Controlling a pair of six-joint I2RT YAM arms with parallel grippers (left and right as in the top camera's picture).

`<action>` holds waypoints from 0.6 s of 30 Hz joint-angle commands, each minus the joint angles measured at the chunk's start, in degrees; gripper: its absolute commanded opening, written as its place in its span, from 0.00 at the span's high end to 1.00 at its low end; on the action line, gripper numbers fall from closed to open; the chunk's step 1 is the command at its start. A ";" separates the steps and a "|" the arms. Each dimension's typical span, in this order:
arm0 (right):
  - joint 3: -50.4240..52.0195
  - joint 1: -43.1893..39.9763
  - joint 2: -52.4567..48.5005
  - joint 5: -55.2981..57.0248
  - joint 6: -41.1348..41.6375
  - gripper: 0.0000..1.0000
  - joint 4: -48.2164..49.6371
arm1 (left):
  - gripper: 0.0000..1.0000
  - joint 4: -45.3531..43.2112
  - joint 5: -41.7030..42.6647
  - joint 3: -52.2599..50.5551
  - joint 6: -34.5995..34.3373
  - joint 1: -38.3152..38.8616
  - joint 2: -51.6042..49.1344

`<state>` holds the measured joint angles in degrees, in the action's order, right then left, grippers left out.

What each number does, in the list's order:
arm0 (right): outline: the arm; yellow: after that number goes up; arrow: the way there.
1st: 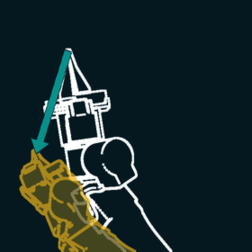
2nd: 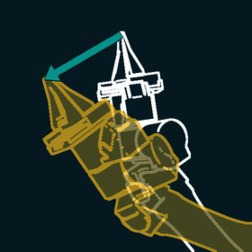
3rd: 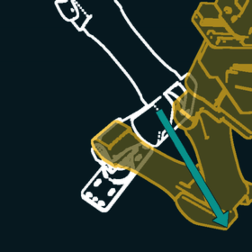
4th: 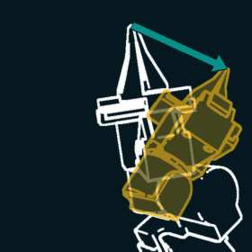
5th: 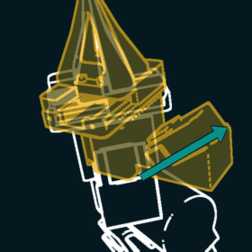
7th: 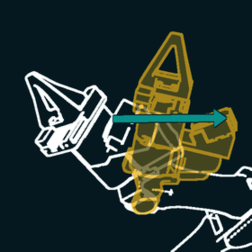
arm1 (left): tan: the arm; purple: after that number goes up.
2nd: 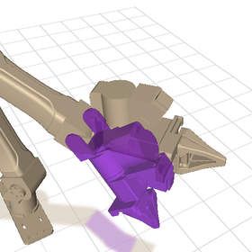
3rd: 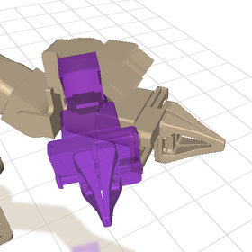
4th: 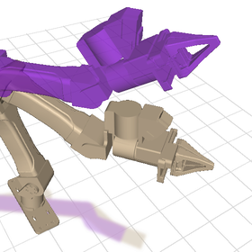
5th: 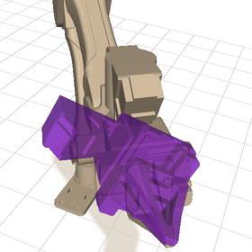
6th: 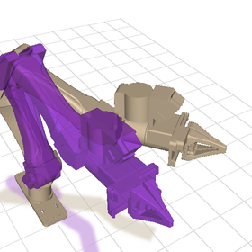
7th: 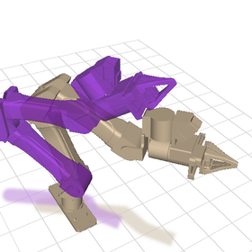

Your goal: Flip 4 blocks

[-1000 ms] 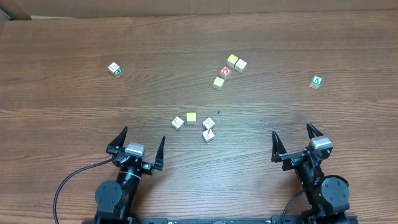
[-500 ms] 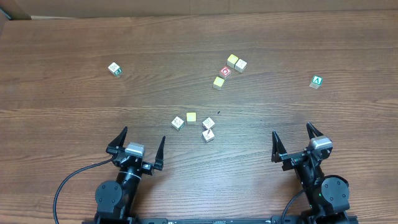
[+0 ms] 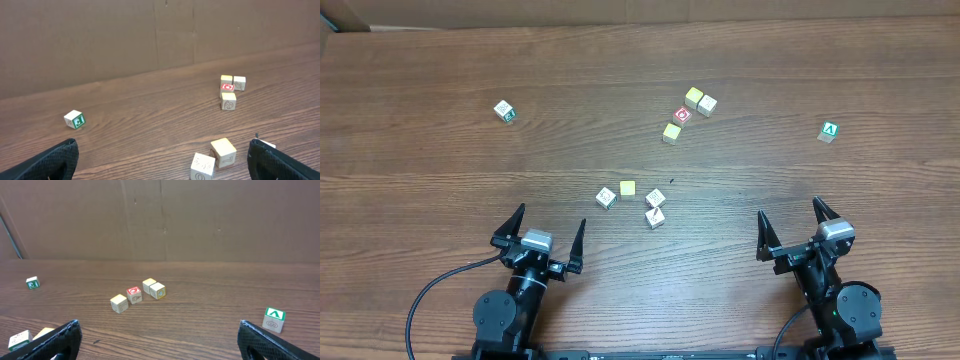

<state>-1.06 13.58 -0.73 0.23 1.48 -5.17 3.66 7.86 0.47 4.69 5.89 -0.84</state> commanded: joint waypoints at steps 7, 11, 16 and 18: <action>0.61 -0.17 0.57 0.11 -0.22 0.00 0.46 | 0.00 0.20 -0.81 -0.20 0.68 -0.35 0.59; 0.61 -0.15 0.57 0.09 0.02 0.00 0.46 | 0.00 0.20 -0.68 -0.20 0.39 -0.35 0.59; 0.61 -0.17 0.57 2.86 -0.44 0.00 2.54 | 0.00 0.17 -0.50 -0.20 -0.85 -0.24 0.59; 0.61 -0.17 0.57 2.67 -0.44 0.00 4.44 | 0.00 0.15 -0.07 -0.20 -4.76 -0.24 0.59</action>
<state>-1.06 13.58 -0.73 1.10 1.45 -2.42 3.64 7.88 0.47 3.92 5.89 -0.84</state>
